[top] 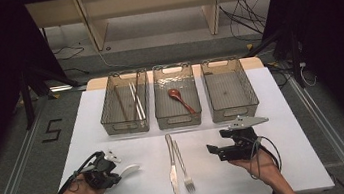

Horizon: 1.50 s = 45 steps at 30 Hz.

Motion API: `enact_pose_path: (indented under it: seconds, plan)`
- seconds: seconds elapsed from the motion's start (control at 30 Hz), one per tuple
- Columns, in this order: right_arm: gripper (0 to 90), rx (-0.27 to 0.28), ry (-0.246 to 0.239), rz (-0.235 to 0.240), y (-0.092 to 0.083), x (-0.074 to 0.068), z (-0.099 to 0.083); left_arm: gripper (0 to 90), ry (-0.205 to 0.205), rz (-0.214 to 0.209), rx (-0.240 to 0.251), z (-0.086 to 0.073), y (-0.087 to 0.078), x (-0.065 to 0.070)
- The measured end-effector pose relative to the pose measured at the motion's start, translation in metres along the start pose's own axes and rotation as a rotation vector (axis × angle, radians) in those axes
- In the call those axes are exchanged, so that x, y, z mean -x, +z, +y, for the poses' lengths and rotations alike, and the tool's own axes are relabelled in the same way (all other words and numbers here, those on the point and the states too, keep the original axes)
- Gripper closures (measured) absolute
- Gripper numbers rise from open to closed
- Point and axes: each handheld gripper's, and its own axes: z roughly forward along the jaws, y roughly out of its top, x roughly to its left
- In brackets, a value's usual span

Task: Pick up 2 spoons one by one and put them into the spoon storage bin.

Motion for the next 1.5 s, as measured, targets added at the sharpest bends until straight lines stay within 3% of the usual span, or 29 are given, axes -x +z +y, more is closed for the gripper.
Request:
enact_pose_path:
  seconds: [0.2,0.4,0.5,0.6,0.93,1.5]
  plan:
    - [26.6,0.0,0.0,0.0,0.0,0.0,0.0,85.3,-0.039,-0.002,0.068,0.001,-0.009,-0.004]
    - [26.6,0.001,-0.002,0.002,0.0,-0.001,0.0,85.2,-0.086,-0.042,0.193,0.005,-0.017,-0.004]
    - [26.4,0.008,-0.004,0.004,0.0,-0.001,0.0,85.2,-0.097,-0.027,0.238,0.009,-0.02,-0.006]
    - [25.7,0.01,-0.01,0.005,0.0,-0.002,0.001,85.2,-0.128,-0.039,0.298,0.013,-0.023,-0.009]
    - [22.8,0.024,-0.018,0.005,-0.001,-0.003,0.002,85.1,-0.155,-0.055,0.464,0.041,-0.041,-0.013]
    - [20.1,0.034,-0.022,0.0,-0.002,-0.003,0.002,85.2,-0.175,-0.074,0.566,0.091,-0.037,-0.017]
